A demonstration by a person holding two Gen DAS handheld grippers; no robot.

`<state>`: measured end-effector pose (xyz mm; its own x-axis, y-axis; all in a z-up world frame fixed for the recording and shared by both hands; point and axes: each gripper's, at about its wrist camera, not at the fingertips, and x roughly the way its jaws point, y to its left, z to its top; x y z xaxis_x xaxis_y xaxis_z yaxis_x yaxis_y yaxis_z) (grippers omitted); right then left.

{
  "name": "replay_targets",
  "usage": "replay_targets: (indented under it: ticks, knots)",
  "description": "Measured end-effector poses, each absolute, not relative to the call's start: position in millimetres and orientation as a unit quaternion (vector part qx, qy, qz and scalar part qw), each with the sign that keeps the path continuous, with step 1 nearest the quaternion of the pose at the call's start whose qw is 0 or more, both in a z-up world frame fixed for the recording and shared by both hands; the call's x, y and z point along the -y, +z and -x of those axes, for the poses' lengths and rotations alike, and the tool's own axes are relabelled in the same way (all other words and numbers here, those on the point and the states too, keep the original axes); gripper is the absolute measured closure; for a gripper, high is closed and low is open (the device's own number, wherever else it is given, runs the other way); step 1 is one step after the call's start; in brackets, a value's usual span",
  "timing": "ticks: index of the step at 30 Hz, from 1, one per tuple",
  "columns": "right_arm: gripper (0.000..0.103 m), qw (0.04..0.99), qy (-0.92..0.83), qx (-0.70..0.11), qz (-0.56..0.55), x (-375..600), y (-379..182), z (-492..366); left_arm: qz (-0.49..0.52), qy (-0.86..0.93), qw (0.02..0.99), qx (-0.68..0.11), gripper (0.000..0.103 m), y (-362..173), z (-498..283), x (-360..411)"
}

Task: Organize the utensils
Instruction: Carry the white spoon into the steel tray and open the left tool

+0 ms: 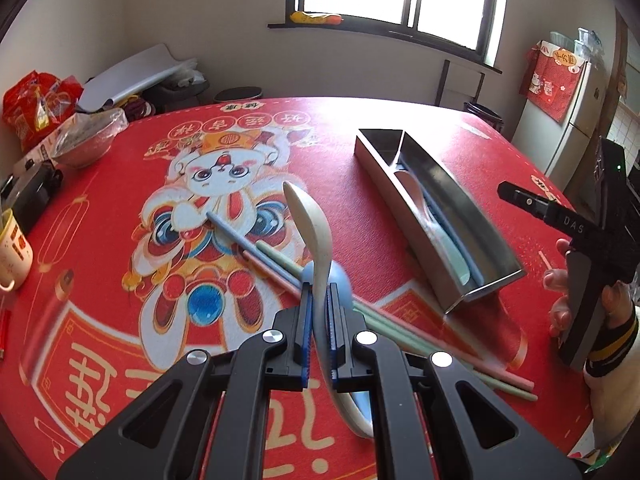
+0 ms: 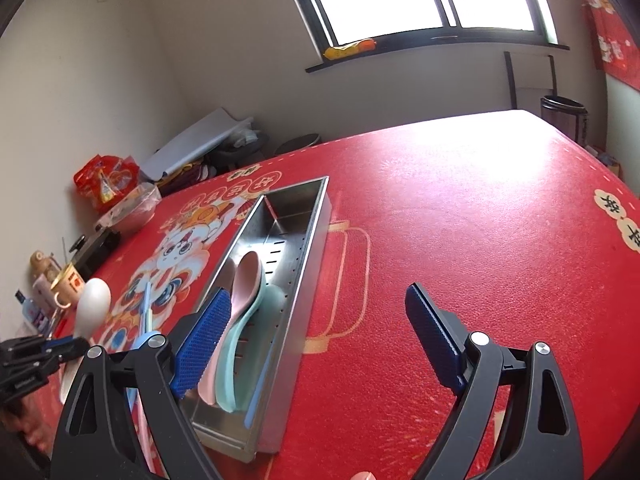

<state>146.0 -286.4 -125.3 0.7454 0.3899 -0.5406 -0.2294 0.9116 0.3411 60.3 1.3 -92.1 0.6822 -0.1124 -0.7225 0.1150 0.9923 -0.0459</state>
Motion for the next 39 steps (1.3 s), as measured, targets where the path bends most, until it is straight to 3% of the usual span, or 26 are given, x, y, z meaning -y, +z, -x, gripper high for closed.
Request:
replay_targets:
  ticks: [17,35,36,38,39]
  knots:
    - [0.017,0.903,0.167,-0.339,-0.205,313.1,-135.4,-156.5,-0.038,-0.101,0.896,-0.432,0.096,-104.9,-144.9,110.7]
    - [0.017,0.893,0.173,-0.347,-0.228,323.4,-137.7,-158.3,-0.109,-0.063,0.883,-0.453,0.096,-122.8,-168.4,133.1]
    - [0.017,0.893,0.173,-0.347,-0.228,323.3,-137.5,-158.3,-0.109,-0.062,0.884,-0.451,0.093,-121.5,-167.6,133.1]
    - [0.017,0.894,0.173,-0.346,-0.227,323.7,-137.2,-158.0,-0.104,-0.065,0.888,-0.443,0.078,-116.2,-164.2,132.3]
    - [0.017,0.893,0.173,-0.346,-0.229,324.2,-137.6,-158.0,-0.101,-0.068,0.891,-0.437,0.064,-112.2,-161.2,130.9]
